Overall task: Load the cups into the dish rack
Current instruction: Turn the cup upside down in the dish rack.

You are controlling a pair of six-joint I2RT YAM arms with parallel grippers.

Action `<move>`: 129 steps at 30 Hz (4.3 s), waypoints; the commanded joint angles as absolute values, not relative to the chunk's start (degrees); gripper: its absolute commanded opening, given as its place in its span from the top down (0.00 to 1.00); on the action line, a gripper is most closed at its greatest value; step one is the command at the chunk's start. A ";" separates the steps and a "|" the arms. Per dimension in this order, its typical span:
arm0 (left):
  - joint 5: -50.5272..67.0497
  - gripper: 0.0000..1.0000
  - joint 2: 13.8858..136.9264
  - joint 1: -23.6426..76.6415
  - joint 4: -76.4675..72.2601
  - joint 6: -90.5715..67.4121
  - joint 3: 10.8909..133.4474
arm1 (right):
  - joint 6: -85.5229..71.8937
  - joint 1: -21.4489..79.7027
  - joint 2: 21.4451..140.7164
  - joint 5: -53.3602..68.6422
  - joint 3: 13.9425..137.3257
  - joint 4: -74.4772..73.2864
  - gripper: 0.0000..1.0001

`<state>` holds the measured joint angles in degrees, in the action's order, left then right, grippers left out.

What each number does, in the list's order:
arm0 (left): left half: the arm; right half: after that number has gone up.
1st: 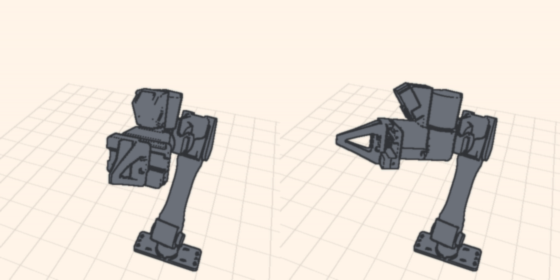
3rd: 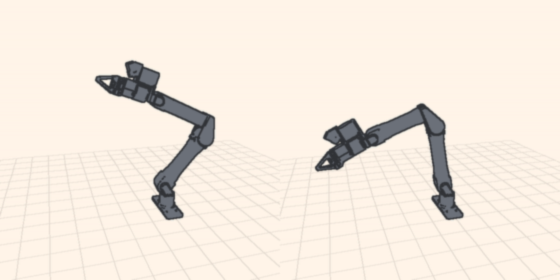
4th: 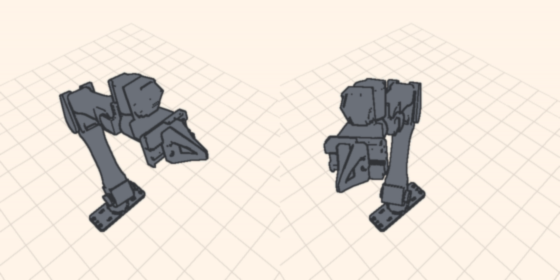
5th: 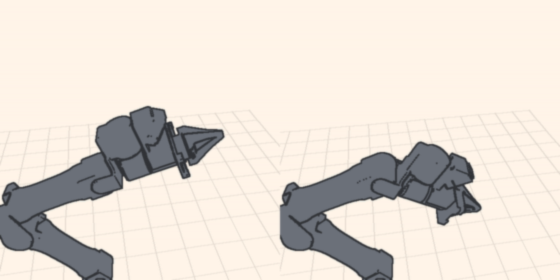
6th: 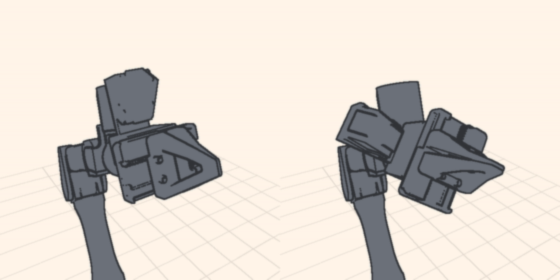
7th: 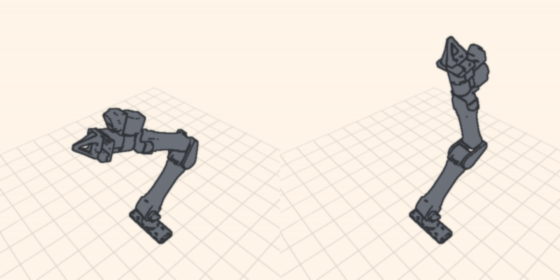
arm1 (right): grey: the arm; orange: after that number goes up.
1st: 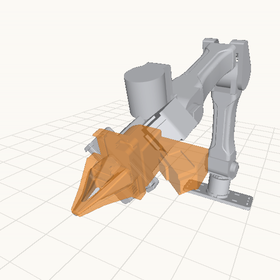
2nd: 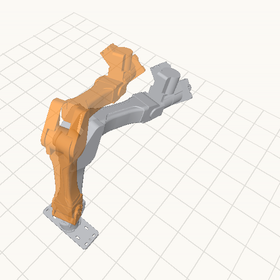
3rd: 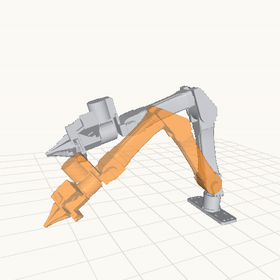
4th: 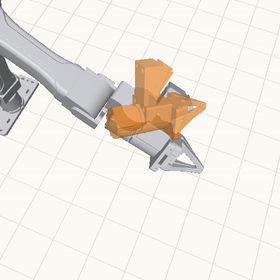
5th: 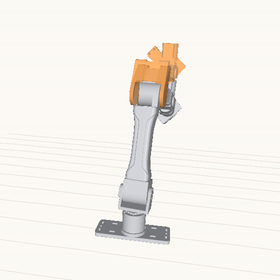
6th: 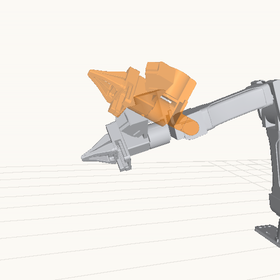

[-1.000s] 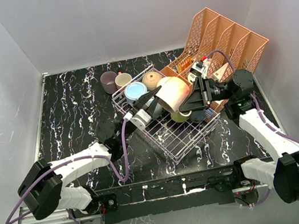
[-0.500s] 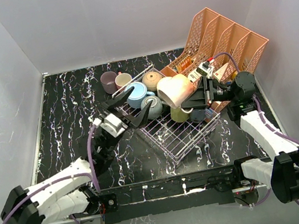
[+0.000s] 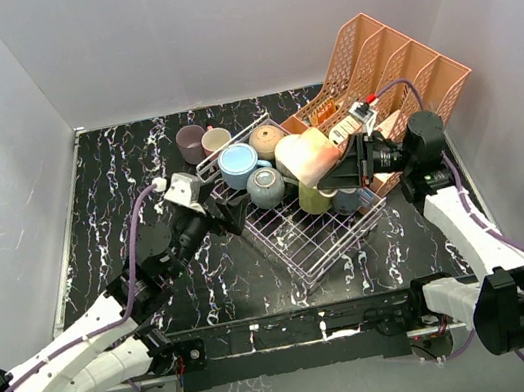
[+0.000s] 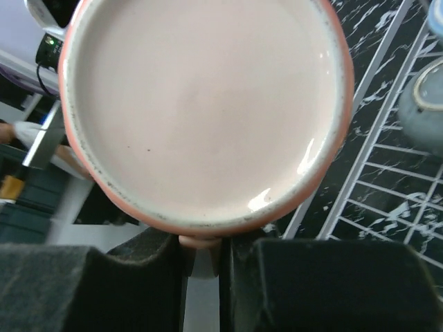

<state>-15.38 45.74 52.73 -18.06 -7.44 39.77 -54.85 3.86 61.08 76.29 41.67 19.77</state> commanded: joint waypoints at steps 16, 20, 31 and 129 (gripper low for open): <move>-21.25 0.16 41.74 53.00 0.31 -18.65 39.64 | 22.22 4.59 65.20 69.16 61.26 -27.37 0.92; -21.87 0.16 40.69 53.00 0.26 -19.36 38.60 | 28.67 5.08 65.40 69.17 61.54 -28.92 0.92; -23.09 0.16 39.16 53.01 1.07 -20.69 36.62 | 44.65 10.12 67.69 65.49 63.49 -35.62 0.92; -25.58 0.16 38.15 53.00 3.37 -22.32 36.40 | 29.16 32.51 79.18 20.09 53.86 -19.65 0.86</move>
<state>-24.69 39.44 52.73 3.53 -22.13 36.51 30.44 32.60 80.34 22.22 52.62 -28.69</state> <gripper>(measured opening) 0.843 0.188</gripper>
